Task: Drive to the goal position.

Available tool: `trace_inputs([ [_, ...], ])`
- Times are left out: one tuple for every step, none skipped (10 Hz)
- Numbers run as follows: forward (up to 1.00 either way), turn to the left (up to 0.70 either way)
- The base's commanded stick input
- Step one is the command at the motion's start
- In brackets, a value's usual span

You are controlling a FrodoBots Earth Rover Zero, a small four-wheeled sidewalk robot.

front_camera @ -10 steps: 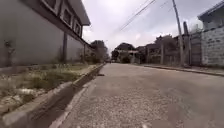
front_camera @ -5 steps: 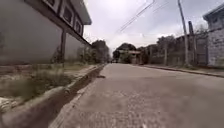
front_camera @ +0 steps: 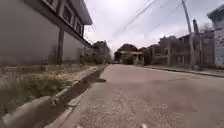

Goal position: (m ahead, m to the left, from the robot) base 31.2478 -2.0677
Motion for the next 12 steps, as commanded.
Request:
trace_inputs([
  [1.0, 0.0],
  [1.0, 0.0],
  [1.0, 0.0],
  [1.0, 0.0],
  [1.0, 0.0],
  [1.0, 0.0],
  [1.0, 0.0],
  [1.0, 0.0],
  [1.0, 0.0],
  [1.0, 0.0],
  [1.0, 0.0],
  [1.0, -0.05],
])
